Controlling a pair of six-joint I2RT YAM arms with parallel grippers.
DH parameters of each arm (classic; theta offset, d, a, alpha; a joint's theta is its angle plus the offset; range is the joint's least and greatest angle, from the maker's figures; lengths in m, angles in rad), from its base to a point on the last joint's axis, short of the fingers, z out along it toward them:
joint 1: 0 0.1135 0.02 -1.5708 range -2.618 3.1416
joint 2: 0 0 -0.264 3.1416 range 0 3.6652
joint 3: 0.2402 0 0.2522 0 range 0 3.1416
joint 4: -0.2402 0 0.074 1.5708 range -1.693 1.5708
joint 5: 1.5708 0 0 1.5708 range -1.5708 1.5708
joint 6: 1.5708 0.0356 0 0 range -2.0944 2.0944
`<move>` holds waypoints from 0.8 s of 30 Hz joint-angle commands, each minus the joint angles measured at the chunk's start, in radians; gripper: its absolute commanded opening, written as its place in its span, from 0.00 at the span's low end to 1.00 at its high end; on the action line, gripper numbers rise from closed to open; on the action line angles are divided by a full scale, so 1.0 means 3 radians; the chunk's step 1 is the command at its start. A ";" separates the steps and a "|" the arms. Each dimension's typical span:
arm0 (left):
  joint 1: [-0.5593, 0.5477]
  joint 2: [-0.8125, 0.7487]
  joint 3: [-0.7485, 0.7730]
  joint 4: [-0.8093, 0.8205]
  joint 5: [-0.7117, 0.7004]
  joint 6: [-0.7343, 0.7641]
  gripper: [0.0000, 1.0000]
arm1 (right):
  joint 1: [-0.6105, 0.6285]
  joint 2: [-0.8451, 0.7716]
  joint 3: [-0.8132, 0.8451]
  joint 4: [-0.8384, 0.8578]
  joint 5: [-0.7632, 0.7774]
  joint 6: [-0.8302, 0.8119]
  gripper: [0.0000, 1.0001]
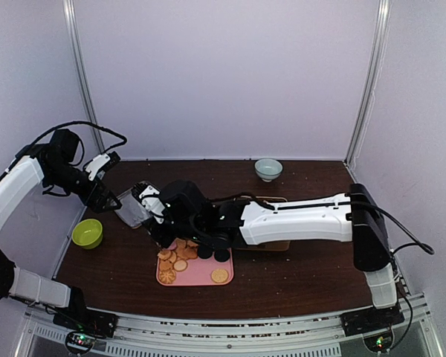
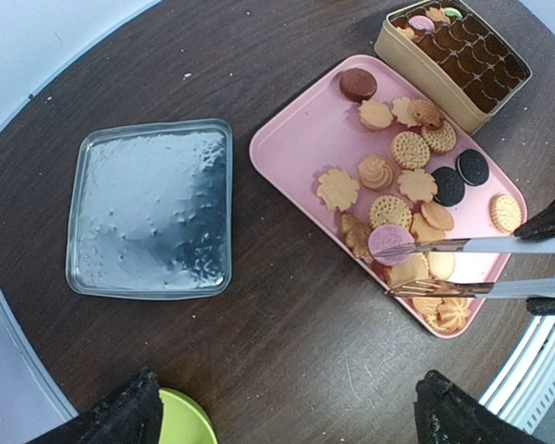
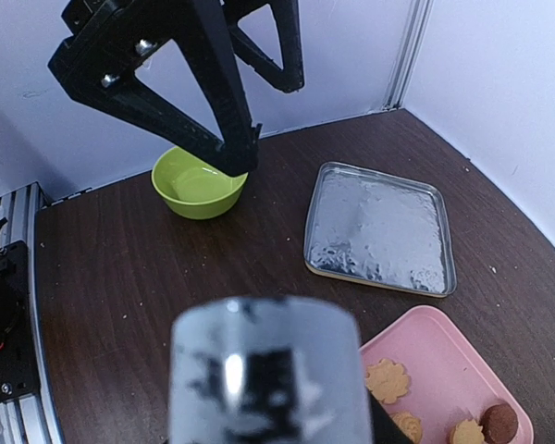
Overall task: Pack the cookies
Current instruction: Pick up the fake cookies from the plate.
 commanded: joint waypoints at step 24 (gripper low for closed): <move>0.0077 0.0013 0.0076 -0.0033 0.0156 0.0013 0.98 | 0.0226 -0.0306 -0.0156 0.0327 0.0049 -0.0114 0.37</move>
